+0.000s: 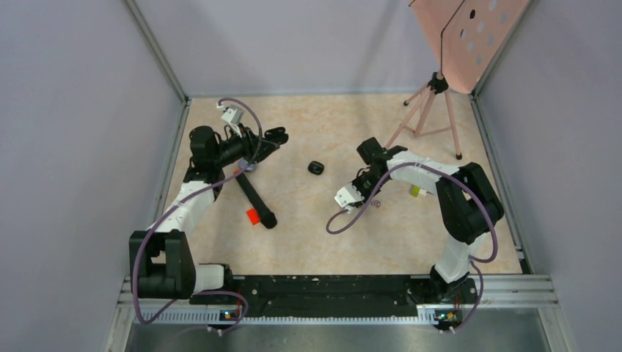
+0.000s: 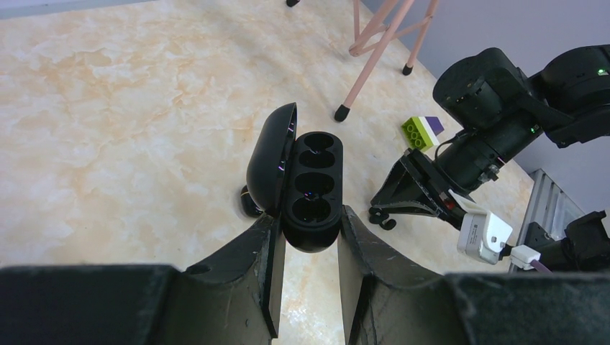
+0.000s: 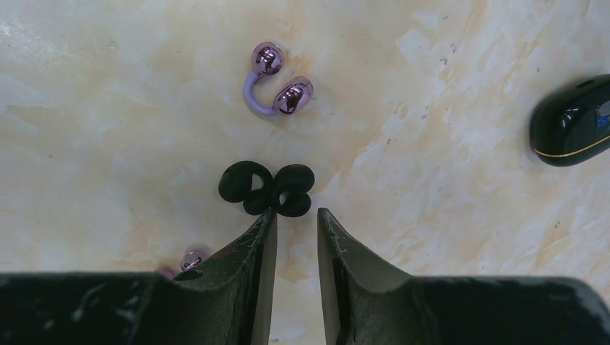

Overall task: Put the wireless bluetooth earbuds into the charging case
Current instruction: Pick up the earbud from the center of the board.

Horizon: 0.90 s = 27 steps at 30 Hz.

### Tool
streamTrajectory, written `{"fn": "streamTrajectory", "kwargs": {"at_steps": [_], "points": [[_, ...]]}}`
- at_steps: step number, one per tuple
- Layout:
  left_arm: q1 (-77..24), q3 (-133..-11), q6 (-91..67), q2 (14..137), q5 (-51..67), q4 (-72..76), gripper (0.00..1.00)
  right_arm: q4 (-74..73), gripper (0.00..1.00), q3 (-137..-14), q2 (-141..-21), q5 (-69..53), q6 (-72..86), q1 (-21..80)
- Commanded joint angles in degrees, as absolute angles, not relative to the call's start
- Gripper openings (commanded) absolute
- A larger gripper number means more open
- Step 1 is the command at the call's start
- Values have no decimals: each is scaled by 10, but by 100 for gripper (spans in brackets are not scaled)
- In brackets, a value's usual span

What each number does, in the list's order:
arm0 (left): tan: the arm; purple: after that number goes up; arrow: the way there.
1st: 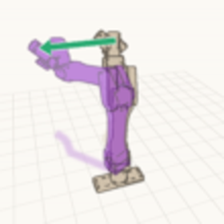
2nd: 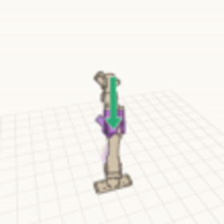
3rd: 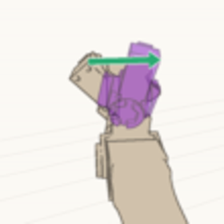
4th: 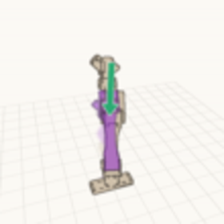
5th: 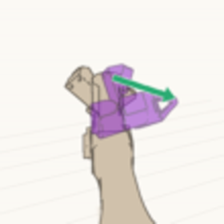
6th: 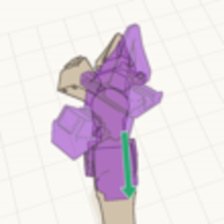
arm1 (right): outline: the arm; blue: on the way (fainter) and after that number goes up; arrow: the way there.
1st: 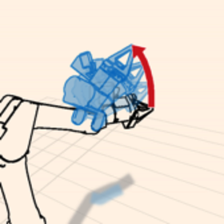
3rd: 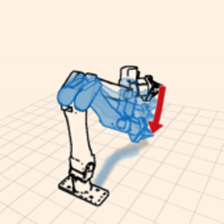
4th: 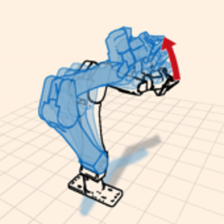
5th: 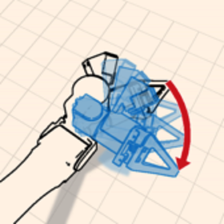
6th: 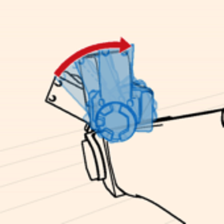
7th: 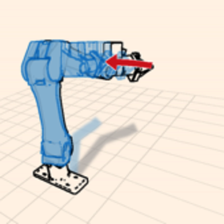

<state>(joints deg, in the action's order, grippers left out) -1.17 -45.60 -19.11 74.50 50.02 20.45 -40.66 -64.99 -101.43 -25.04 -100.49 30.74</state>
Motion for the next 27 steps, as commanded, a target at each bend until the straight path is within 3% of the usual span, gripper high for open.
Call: {"fn": "streamTrajectory", "kwargs": {"at_steps": [1,19,27], "points": [[-9,-470,-186,739,498,223,0,-439,27,-676,-1025,-269,-1015,320],[-6,-505,-175,764,499,217,0,-466,30,-686,-1069,-260,-993,337],[-4,-513,-184,768,489,225,0,-433,30,-716,-1052,-299,-889,337]]}}
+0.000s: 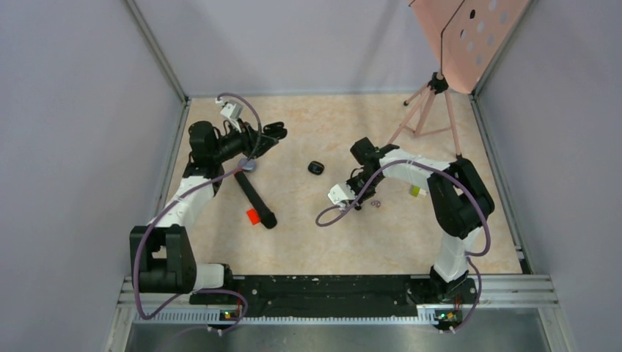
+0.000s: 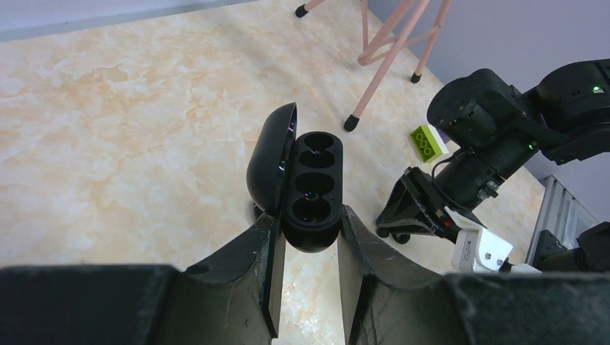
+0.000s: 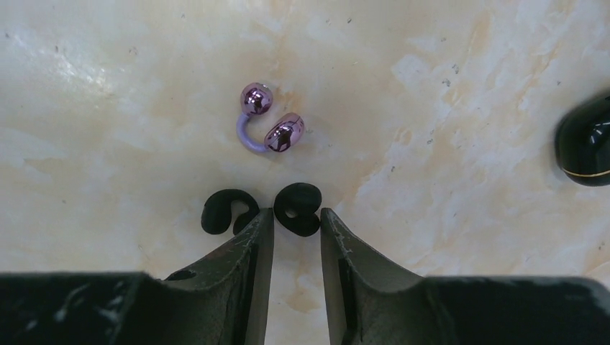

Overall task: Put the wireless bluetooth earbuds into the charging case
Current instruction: Pick up the earbud from the center of the board.

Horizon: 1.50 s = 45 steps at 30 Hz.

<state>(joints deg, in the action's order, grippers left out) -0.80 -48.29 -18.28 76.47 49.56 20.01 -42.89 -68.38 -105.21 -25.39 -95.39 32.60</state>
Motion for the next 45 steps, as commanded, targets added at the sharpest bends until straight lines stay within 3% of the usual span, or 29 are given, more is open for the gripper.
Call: {"fn": "streamTrajectory", "kwargs": {"at_steps": [1,29,36,45], "points": [[-4,-515,-184,768,489,226,0,-432,30,-726,-1053,-304,-872,337],[-4,-508,-184,759,482,234,0,-416,24,-707,-1017,-299,-816,336],[-4,-509,-179,755,483,223,0,-404,17,-659,-992,-291,-852,336],[-4,-504,-179,751,481,219,0,-391,21,-655,-1010,-279,-862,336]]}}
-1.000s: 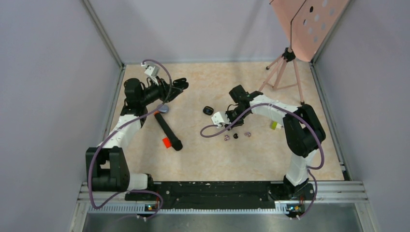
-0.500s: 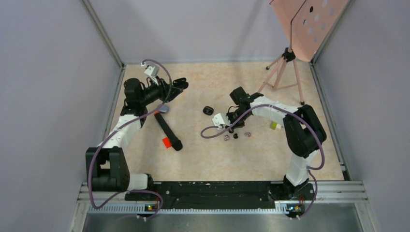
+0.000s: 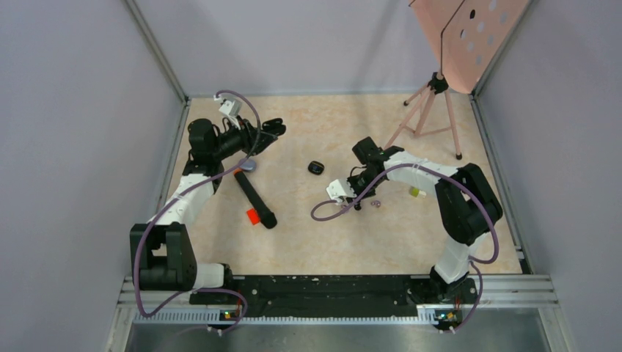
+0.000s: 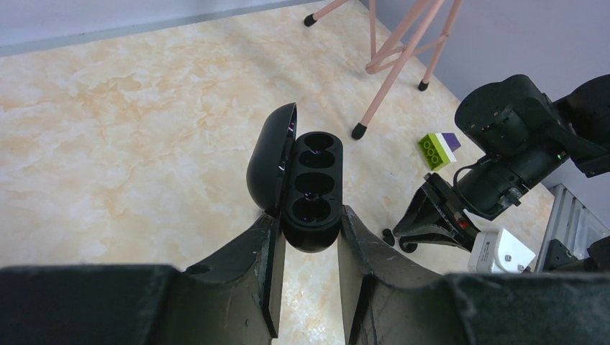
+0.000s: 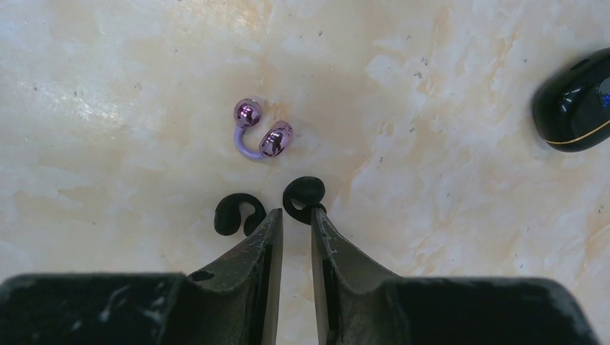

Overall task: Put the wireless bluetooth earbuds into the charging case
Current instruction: Pick up the earbud from the center of the board.

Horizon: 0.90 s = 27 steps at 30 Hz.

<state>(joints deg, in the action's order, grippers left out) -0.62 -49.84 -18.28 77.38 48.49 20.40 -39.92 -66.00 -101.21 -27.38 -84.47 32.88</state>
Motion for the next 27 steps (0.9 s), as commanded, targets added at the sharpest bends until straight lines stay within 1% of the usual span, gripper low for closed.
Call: {"fn": "streamTrajectory", "kwargs": {"at_steps": [1,10,15,18,24,27], "points": [[-4,-503,-180,751,482,219,0,-391,22,-655,-1012,-279,-865,336],[-4,-503,-179,752,479,218,0,-391,22,-656,-1023,-277,-873,337],[-4,-506,-179,752,478,214,0,-396,20,-662,-1036,-276,-875,339],[-4,-506,-178,752,478,211,0,-396,20,-666,-1044,-276,-875,340],[-4,-508,-177,753,477,207,0,-397,25,-668,-1057,-263,-876,340],[-4,-507,-176,753,476,206,0,-396,26,-670,-1060,-258,-877,341]]}}
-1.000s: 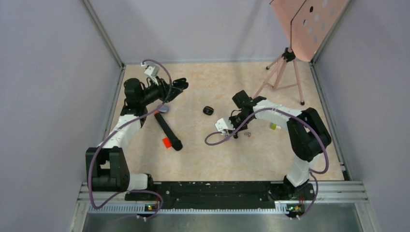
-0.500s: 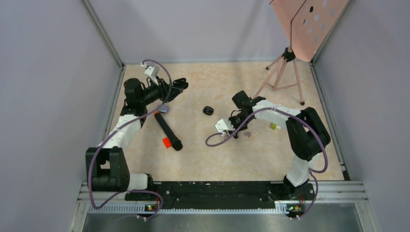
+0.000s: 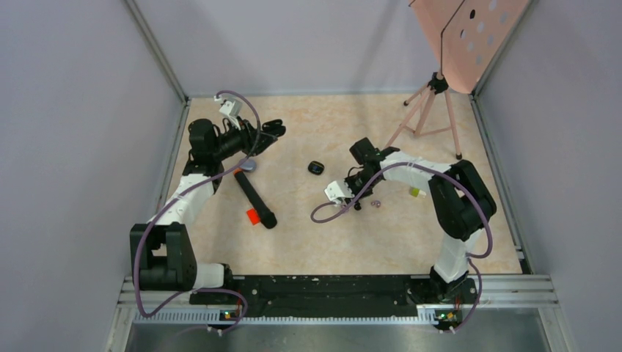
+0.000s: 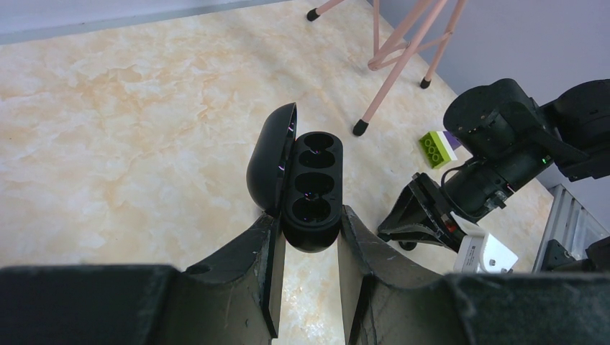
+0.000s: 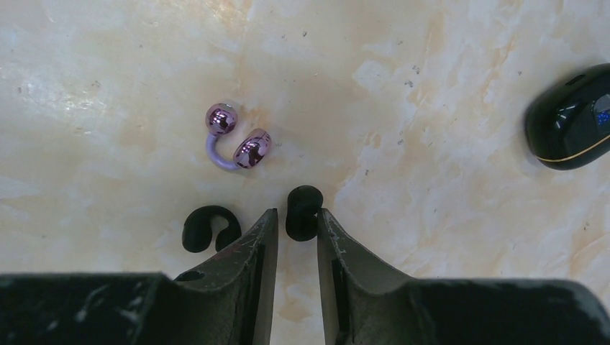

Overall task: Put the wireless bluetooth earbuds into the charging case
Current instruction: Pick up the earbud from the center of the board.

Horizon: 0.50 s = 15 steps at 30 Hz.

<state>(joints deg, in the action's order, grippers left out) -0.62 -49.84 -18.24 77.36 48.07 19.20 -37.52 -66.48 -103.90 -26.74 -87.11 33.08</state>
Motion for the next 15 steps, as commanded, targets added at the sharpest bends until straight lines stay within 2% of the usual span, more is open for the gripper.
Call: {"fn": "streamTrajectory", "kwargs": {"at_steps": [1,12,15], "points": [[-4,-508,-176,753,475,205,0,-396,26,-670,-1061,-260,-877,340],[-4,-509,-173,759,501,214,0,-383,11,-732,-1030,-280,-747,337],[-4,-506,-159,760,526,234,0,-430,2,-777,-1010,-304,-700,325]]}}
